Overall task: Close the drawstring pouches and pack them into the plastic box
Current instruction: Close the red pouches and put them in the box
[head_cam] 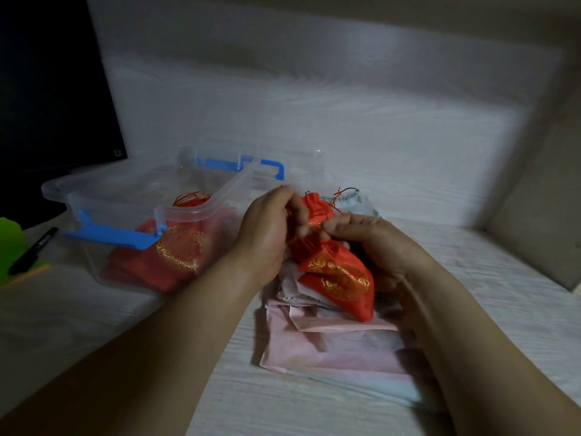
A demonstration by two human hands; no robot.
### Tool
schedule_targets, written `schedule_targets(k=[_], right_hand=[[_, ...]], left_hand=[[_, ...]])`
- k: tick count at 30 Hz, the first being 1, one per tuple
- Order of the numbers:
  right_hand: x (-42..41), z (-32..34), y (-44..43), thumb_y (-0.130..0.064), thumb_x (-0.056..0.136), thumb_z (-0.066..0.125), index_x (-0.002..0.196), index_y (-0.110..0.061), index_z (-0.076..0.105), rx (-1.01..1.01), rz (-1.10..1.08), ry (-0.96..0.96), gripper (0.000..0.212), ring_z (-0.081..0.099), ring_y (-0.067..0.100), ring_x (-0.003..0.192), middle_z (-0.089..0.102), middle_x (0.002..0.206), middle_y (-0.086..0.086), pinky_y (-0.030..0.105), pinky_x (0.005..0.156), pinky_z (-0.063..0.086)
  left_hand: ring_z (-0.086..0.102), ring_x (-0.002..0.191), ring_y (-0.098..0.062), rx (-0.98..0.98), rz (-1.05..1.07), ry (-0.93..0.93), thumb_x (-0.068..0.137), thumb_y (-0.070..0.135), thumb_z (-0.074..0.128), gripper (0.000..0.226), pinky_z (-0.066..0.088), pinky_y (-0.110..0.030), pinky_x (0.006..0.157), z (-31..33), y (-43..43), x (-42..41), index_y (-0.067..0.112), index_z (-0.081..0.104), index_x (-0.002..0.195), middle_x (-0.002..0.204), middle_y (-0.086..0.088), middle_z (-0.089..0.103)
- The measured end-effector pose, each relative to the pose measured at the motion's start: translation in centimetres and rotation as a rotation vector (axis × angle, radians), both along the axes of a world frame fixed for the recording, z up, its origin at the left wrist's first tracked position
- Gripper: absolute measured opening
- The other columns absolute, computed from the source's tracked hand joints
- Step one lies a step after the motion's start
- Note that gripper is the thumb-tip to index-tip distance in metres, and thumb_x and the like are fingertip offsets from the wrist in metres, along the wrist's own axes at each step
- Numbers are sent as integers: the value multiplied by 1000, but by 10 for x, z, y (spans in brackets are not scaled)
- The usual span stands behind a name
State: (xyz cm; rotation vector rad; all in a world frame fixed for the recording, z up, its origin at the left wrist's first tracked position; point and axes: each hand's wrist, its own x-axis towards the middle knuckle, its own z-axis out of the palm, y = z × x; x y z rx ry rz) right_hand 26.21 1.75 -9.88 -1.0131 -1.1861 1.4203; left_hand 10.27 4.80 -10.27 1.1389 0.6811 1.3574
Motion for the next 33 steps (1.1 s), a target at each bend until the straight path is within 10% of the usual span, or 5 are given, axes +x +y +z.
schedule_targets(k=[8,18,25,33], right_hand=[[0,5,-5,-1,90,57,77,1,66,-22,121,-43,16,58,17,58,61,71,13,24,59,52],[-9,8,-12,-9,79,66,82,6,64,-20,191,-74,14,64,17,60,67,68,9,25,62,57],[-5,5,-5,-3,82,71,82,2,71,72,-28,-15,5,64,23,64,69,75,15,30,68,56],[4,0,-1,-5,85,77,82,-1,74,146,-218,-105,5,61,34,82,69,88,28,45,81,51]], left_hand=[[72,89,-22,149,-38,8,110,26,46,33,59,-34,86,-1,5,3,6,70,102,96,-14,78],[71,71,-17,151,-76,106,109,31,49,31,57,-29,62,-8,6,10,11,73,102,83,-7,75],[68,81,-13,262,-16,361,104,52,52,46,54,-40,85,-10,8,5,8,65,113,89,-11,72],[68,87,-4,502,23,645,105,25,58,9,51,-29,84,-16,6,-1,21,65,102,86,10,71]])
